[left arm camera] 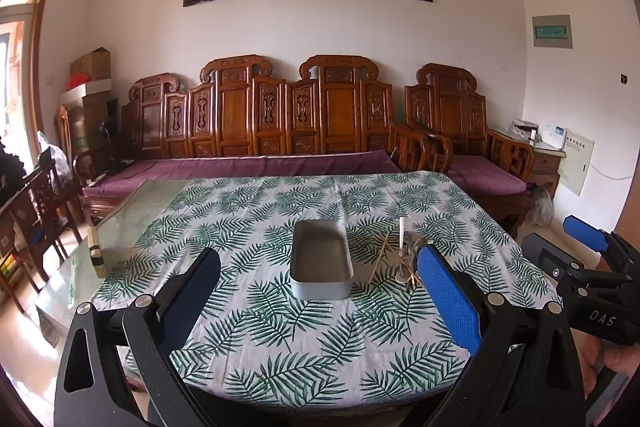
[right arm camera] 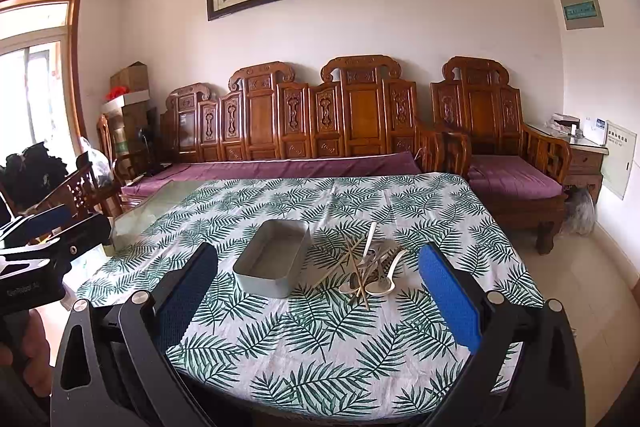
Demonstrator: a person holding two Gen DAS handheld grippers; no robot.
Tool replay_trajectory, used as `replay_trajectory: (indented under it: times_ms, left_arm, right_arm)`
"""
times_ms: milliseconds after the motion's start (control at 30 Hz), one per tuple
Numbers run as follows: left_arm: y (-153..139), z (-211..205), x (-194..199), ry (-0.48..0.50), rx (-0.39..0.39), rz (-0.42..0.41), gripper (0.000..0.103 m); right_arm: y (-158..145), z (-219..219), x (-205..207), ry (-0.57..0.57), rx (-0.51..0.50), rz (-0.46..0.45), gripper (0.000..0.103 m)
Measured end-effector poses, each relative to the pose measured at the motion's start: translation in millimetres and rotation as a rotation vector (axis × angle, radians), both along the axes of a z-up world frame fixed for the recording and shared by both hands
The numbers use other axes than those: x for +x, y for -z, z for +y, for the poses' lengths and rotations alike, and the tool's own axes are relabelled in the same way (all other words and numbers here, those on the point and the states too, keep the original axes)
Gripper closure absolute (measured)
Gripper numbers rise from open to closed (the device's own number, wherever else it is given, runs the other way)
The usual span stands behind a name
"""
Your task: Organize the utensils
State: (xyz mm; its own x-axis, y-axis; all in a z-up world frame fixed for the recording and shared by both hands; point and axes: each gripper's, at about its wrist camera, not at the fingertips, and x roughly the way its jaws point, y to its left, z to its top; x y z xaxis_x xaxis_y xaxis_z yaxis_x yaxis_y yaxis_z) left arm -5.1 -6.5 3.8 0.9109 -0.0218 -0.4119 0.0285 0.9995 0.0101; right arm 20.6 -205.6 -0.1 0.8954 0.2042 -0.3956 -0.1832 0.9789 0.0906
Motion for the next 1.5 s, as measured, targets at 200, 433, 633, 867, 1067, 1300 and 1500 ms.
replay_trajectory:
  times_ms: [200, 433, 633, 867, 1067, 1300, 1500]
  left_arm:
    - [0, 0, 0, 0.0, 0.001, 0.003, 0.008]
    - [0, -1, 0, 0.002, 0.0, 0.004, 0.007]
    - [1, -1, 0, 0.003, 0.002, 0.004, 0.007]
    - [3, -3, 1, 0.003, 0.002, 0.009, 0.007]
    - [12, -3, 10, 0.004, -0.002, 0.029, 0.007]
    - [39, -3, 39, 0.017, -0.003, 0.103, 0.007]
    - [59, -8, 67, 0.039, 0.004, 0.158, 0.008]
  right_arm:
    - [0, 0, 0, -0.001, 0.0, -0.001, 0.003]
    - [0, 0, 0, 0.0, 0.0, 0.0, 0.003]
    - [-1, 0, 1, -0.001, 0.003, 0.0, 0.003]
    - [0, 0, 1, 0.0, 0.003, 0.003, 0.003]
    - [7, -4, 7, 0.005, 0.003, 0.019, 0.003]
    - [30, -12, 34, 0.004, -0.023, 0.058, 0.003]
    - [51, -26, 66, 0.0, -0.038, 0.099, 0.008]
